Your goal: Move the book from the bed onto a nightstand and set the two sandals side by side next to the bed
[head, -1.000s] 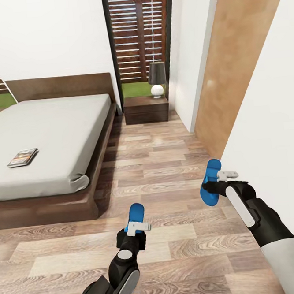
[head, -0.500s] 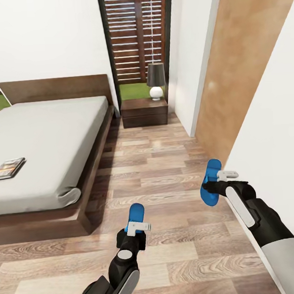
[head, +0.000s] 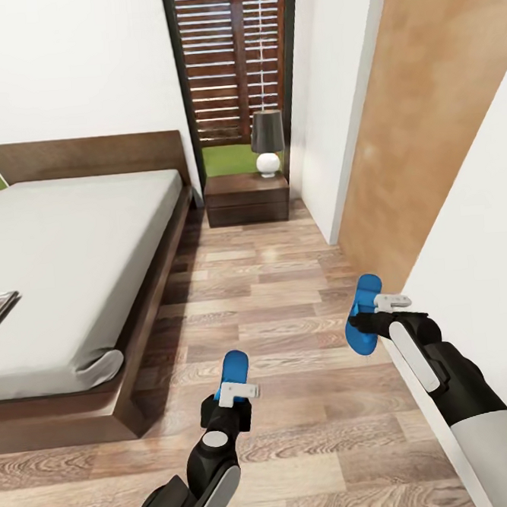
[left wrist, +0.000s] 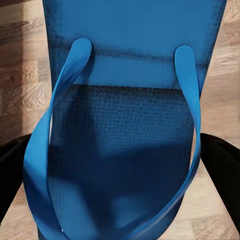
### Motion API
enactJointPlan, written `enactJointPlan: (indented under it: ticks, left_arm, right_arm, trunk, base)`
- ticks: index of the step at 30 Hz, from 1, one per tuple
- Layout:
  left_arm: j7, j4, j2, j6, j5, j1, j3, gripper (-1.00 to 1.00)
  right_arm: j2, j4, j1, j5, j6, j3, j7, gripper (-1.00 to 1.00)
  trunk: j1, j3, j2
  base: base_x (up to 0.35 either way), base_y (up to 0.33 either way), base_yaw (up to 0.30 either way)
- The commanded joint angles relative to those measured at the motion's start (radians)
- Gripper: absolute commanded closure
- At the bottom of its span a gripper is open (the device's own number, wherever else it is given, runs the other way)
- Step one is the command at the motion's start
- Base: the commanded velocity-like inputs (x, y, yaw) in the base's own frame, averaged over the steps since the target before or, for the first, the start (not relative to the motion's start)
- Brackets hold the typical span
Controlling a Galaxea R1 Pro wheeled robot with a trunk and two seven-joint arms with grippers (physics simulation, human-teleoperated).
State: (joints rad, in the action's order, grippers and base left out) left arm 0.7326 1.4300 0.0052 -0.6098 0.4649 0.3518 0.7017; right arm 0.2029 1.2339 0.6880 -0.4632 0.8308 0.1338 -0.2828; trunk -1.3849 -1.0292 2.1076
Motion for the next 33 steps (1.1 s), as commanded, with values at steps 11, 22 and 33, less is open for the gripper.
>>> enactJointPlan:
  ticks: [11, 22, 33]
  left_arm:
    - [0.01, 0.001, 0.001, -0.002, 0.008, 0.001, 0.002, 1.0]
    - [0.011, 0.001, -0.001, -0.002, 0.008, 0.001, 0.002, 1.0]
    - [-0.116, -0.041, -0.003, -0.095, 0.096, 0.106, -0.139, 1.0]
  right_arm:
    - [0.001, 0.001, 0.001, -0.01, 0.002, 0.003, -0.01, 1.0]
    - [0.001, 0.001, 0.001, -0.009, 0.001, 0.003, -0.011, 1.0]
    - [0.005, 0.001, -0.015, -0.004, -0.027, 0.125, 0.003, 1.0]
  trunk:
    - [0.0, -0.001, 0.0]
    - [0.0, -0.001, 0.0]
    - [0.0, -0.001, 0.0]
  base:
    - [0.329, -0.006, 0.0]
    - [0.33, 0.0, 0.0]
    - [0.33, 0.0, 0.0]
